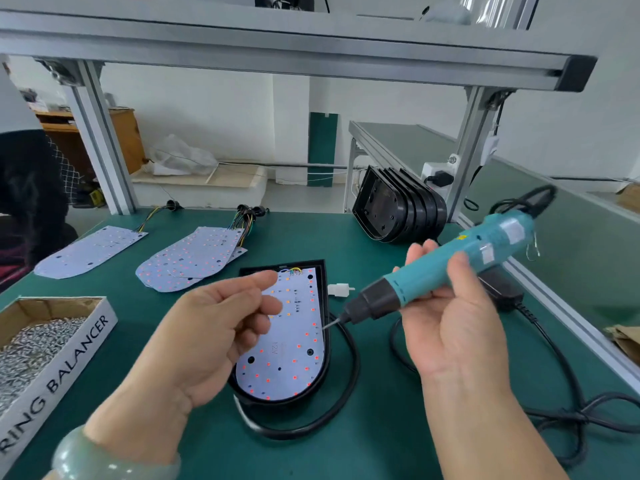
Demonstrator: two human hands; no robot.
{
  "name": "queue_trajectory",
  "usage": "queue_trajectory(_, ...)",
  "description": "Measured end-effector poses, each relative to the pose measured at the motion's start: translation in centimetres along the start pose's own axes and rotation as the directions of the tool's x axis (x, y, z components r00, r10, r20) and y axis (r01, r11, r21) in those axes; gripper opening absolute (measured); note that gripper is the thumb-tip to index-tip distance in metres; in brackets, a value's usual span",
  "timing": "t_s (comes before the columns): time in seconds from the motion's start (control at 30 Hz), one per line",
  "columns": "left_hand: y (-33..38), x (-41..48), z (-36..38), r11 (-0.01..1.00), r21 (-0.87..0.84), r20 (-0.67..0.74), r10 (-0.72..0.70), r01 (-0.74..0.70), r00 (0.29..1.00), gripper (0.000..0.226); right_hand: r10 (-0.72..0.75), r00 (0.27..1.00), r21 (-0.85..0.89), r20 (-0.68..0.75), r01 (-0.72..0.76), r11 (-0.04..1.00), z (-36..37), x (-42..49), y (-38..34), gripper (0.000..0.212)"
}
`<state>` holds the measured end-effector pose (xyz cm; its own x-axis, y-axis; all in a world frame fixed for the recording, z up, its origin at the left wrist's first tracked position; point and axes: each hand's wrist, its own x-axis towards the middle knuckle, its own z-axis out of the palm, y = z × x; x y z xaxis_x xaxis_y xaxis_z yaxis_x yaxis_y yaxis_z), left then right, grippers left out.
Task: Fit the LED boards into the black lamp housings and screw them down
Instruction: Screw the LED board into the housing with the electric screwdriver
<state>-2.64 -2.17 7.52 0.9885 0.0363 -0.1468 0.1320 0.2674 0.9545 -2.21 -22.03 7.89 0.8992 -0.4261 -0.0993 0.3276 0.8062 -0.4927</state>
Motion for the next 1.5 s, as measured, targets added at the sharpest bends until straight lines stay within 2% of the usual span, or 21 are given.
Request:
queue_trajectory(0.1, -0.4, -0.2, 0.3, 0.999, 0.036, 0.059, -0.003, 0.001, 0.998, 0.022, 0.051, 0.999, -0.069, -0.011, -0.051, 0.996, 0.0, -0.1, 0.6, 0.011)
queue_trajectory(0.2, -1.0, -0.5, 0.5, 0.954, 0.27, 0.074, 0.115, -0.131, 0.991, 0.024, 0.014, 1.0, -0.148, -0.025, -0.017, 0.989, 0.0, -0.3, 0.8, 0.013)
queue_trajectory(0.3, -1.8, -1.7, 1.6, 0.768, 0.521, 0.219, 0.3, -0.371, 0.928, 0.031, -0.009, 1.0, -0.103, -0.012, 0.007, 0.995, 0.3, -0.5, 0.6, 0.013)
queue_trajectory(0.37, -2.5, -2.0, 2.3, 0.591, 0.627, 0.301, 0.416, -0.507, 0.858, 0.035, 0.011, 1.0, -0.034, 0.018, -0.01, 0.999, 0.6, -0.6, 0.2, 0.006)
queue_trajectory(0.43, -2.7, -1.6, 2.5, 0.417, 0.714, 0.294, 0.551, -0.563, 0.781, 0.028, 0.048, 0.994, 0.005, 0.101, -0.049, 0.999, 0.5, -0.7, 0.0, 0.012)
queue_trajectory(0.47, -2.6, -1.3, 2.5, 0.414, 0.725, 0.257, 0.578, -0.55, 0.775, 0.026, 0.06, 0.986, -0.019, 0.153, -0.058, 0.998, 0.4, -0.7, 0.1, 0.018)
queue_trajectory(0.5, -2.5, -1.0, 2.5, 0.492, 0.702, 0.203, 0.555, -0.515, 0.807, 0.028, 0.06, 0.977, -0.067, 0.203, -0.047, 0.997, 0.4, -0.8, 0.3, 0.022)
queue_trajectory(0.57, -2.1, -0.7, 2.3, 0.762, 0.532, 0.113, 0.367, -0.368, 0.923, 0.038, 0.045, 0.947, -0.164, 0.318, 0.008, 0.986, 0.3, -0.9, 0.6, 0.017)
queue_trajectory(0.6, -1.8, -0.8, 2.2, 0.887, 0.387, 0.117, 0.224, -0.252, 0.968, 0.039, 0.049, 0.928, -0.194, 0.37, 0.025, 0.981, 0.5, -0.8, 0.6, 0.013)
queue_trajectory(0.63, -1.7, -0.9, 2.0, 0.968, 0.222, 0.159, 0.08, -0.115, 0.984, 0.034, 0.052, 0.912, -0.201, 0.406, 0.034, 0.979, 0.5, -0.8, 0.5, 0.016)
queue_trajectory(0.67, -1.5, -1.1, 2.0, 0.997, 0.074, 0.215, -0.014, -0.002, 0.977, 0.026, 0.058, 0.904, -0.204, 0.423, 0.032, 0.978, 0.5, -0.8, 0.4, 0.019)
queue_trajectory(0.73, -1.6, -1.2, 2.0, 0.998, -0.016, 0.255, -0.056, 0.062, 0.965, 0.02, 0.057, 0.914, -0.189, 0.402, 0.022, 0.982, 0.3, -0.6, 0.6, 0.021)
queue_trajectory(0.83, -1.9, -0.5, 1.8, 0.975, 0.206, 0.084, 0.067, -0.084, 0.994, 0.03, 0.016, 0.95, -0.117, 0.312, 0.021, 0.993, 0.0, -0.3, 1.0, 0.026)
queue_trajectory(0.9, -1.5, -0.2, 1.2, 0.942, 0.312, 0.014, 0.124, -0.122, 0.992, 0.034, -0.058, 0.96, -0.145, 0.273, 0.101, 0.984, -0.1, -0.2, 0.6, 0.028)
queue_trajectory(0.97, -1.2, -0.1, 0.5, 0.954, 0.28, 0.034, 0.103, -0.108, 0.994, 0.027, -0.104, 0.96, -0.168, 0.259, 0.151, 0.974, -0.2, 0.1, -0.1, 0.035)
queue_trajectory(1.07, -0.7, -0.2, 0.2, 0.977, 0.197, 0.048, 0.077, -0.085, 0.996, 0.009, -0.051, 0.94, -0.106, 0.338, 0.092, 0.99, -0.8, 0.3, -0.7, 0.039)
queue_trajectory(1.13, -0.7, 0.0, 0.3, 0.983, 0.164, 0.013, 0.087, -0.087, 0.996, 0.013, -0.019, 0.918, -0.071, 0.396, 0.052, 0.996, -0.8, 0.1, -0.4, 0.037)
queue_trajectory(1.23, -0.7, 0.1, 0.4, 0.996, 0.069, -0.024, 0.051, -0.049, 0.998, 0.012, -0.027, 0.924, -0.051, 0.38, 0.051, 0.997, -0.4, -0.1, 0.4, 0.036)
queue_trajectory(1.37, -0.8, -0.2, 0.4, 0.993, -0.095, 0.113, -0.061, 0.072, 0.992, 0.018, -0.084, 0.938, -0.079, 0.336, 0.117, 0.99, -0.6, 0.1, 0.6, 0.017)
queue_trajectory(1.43, -1.0, -0.4, 0.6, 0.992, -0.091, 0.173, -0.067, 0.084, 0.983, 0.015, -0.117, 0.947, -0.072, 0.3, 0.145, 0.987, -0.7, 0.2, 0.4, 0.017)
queue_trajectory(1.5, -1.4, -0.5, 0.8, 0.999, 0.006, 0.153, -0.035, 0.035, 0.988, 0.016, -0.149, 0.959, -0.063, 0.243, 0.169, 0.984, -0.7, 0.2, 0.3, 0.014)
